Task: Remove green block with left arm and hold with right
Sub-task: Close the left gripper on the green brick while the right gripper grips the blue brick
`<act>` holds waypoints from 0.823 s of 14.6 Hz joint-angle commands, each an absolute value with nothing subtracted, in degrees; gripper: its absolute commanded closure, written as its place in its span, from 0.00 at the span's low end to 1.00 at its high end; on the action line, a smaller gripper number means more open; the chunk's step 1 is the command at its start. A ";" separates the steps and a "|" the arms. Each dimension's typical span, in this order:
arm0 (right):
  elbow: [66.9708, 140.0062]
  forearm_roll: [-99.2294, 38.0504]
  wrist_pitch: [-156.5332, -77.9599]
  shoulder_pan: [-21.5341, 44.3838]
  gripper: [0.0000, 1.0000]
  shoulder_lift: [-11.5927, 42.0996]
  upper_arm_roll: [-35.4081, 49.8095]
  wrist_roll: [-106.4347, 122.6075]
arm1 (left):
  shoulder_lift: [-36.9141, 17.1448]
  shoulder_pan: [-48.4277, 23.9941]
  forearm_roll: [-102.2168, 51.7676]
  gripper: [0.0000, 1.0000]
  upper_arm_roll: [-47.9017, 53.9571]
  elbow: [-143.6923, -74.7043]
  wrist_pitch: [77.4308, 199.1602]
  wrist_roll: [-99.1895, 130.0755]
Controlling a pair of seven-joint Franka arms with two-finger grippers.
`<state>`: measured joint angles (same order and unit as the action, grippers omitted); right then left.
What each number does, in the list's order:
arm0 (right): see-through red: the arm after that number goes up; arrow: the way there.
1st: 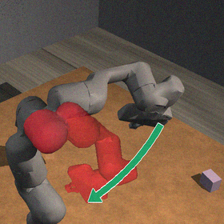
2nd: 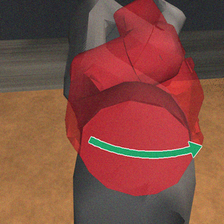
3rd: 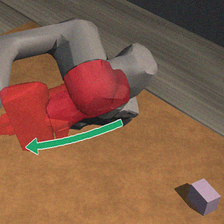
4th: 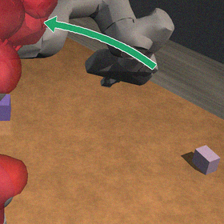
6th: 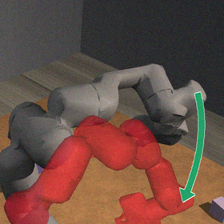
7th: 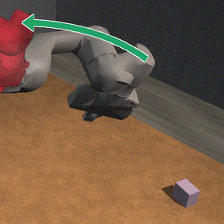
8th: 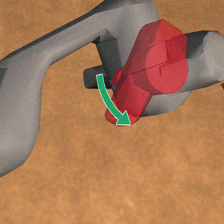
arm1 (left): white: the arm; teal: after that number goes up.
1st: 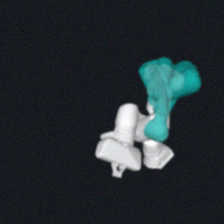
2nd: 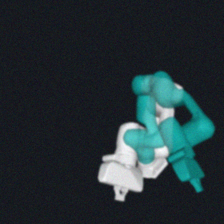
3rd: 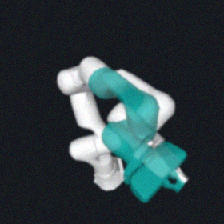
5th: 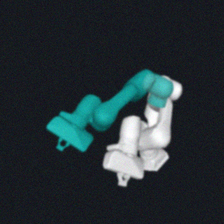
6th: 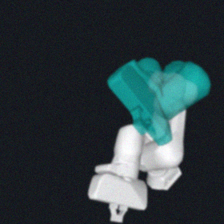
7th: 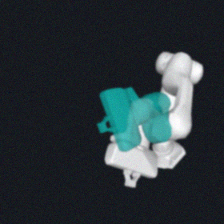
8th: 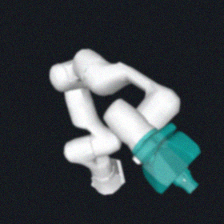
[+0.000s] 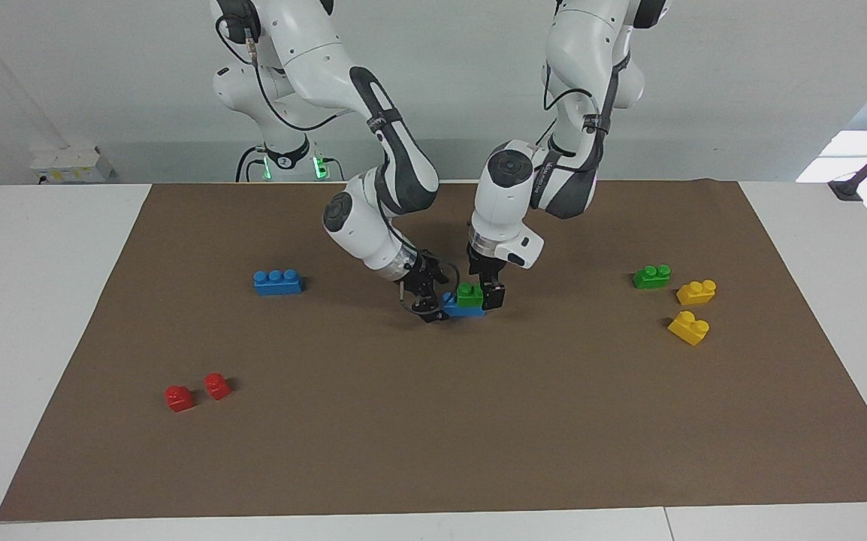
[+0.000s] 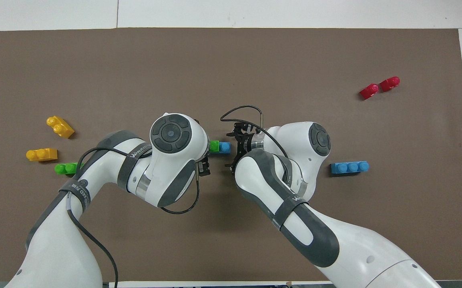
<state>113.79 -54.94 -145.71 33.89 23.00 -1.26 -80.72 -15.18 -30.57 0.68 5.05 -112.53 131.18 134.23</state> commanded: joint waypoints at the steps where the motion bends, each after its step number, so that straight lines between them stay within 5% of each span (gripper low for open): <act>1: 112.94 -56.69 -147.13 34.63 0.06 23.91 -1.32 -77.35 | -15.91 -31.82 2.37 0.00 4.31 -111.97 132.54 136.76; 4: 112.94 -56.69 -147.13 34.63 0.23 23.91 -1.32 -75.94 | -15.91 -31.73 2.37 0.00 4.31 -111.97 132.98 137.55; 8: 113.03 -56.78 -147.13 34.10 0.30 23.99 -1.32 -75.94 | -15.91 -31.82 2.46 0.00 4.31 -112.23 133.07 137.55; 9: 113.03 -56.78 -147.13 34.10 0.40 23.99 -1.32 -75.94 | -15.91 -31.82 2.37 0.00 4.31 -112.24 133.07 137.55; 12: 112.94 -57.48 -147.04 33.93 0.94 23.99 -1.32 -76.02 | -15.91 -31.82 3.25 0.00 4.31 -112.24 133.33 138.33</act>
<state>113.77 -55.12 -146.35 34.25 23.17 -1.53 -78.19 -15.31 -30.93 1.41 5.02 -112.54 132.29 136.19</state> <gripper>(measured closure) 0.454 0.000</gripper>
